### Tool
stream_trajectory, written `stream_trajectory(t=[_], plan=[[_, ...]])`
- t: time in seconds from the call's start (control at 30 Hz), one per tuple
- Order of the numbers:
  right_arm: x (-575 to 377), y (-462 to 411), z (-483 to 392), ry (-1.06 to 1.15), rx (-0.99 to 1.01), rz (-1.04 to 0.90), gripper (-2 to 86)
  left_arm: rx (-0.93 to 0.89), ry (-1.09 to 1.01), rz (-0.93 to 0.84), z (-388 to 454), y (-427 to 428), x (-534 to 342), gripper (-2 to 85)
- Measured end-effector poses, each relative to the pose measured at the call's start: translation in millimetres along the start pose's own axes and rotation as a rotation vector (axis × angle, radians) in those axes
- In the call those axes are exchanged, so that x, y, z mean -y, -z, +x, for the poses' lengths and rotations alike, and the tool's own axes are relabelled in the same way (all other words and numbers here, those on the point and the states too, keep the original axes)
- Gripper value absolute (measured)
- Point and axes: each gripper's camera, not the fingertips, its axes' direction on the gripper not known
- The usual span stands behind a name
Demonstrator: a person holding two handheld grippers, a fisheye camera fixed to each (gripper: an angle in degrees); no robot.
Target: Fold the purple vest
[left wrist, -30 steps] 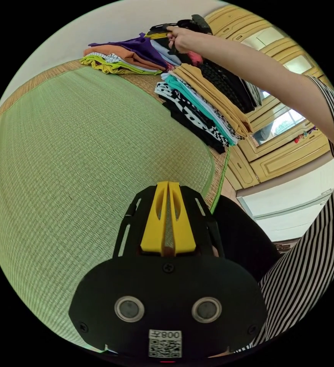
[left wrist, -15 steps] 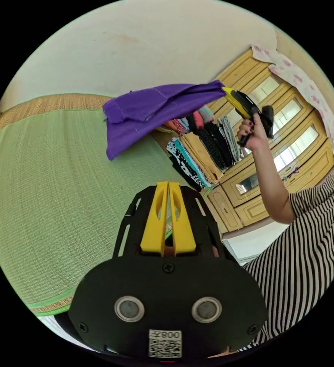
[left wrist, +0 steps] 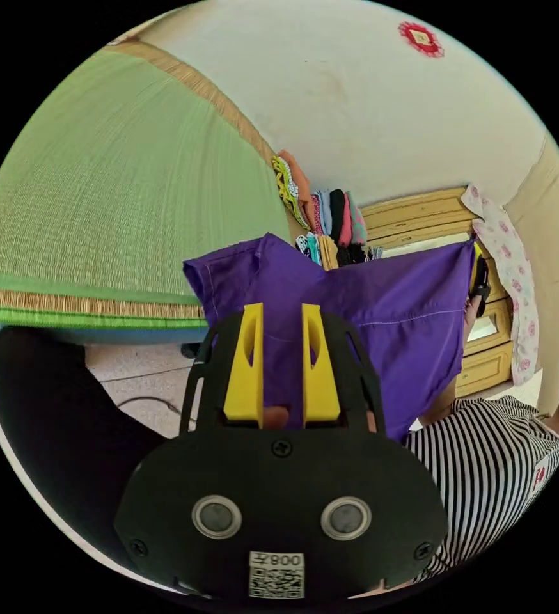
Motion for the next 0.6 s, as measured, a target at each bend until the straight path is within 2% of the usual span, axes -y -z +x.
stream_trajectory(t=[0.17, 0.3, 0.47, 0.6], plan=[[-21.5, -3.0, -4.3, -0.029, -0.096, -0.041, 0.3, -0.008, 0.079, -0.091, -9.7, 23.6, -30.3, 9.6], [-54.6, -7.8, 25.1, -0.158, -0.216, -0.104, 0.3, -0.089, 0.11, -0.196, -10.6, 23.2, -32.0, 9.9], [-99.0, -5.6, 68.8, -0.341, -0.306, -0.14, 0.4, -0.046, 0.083, -0.338, 6.6, 14.9, -30.1, 11.1], [-118.6, -0.6, 87.7, -0.426, -0.319, -0.106, 0.4, 0.05, 0.058, -0.38, 20.6, 13.4, -32.2, 11.8]])
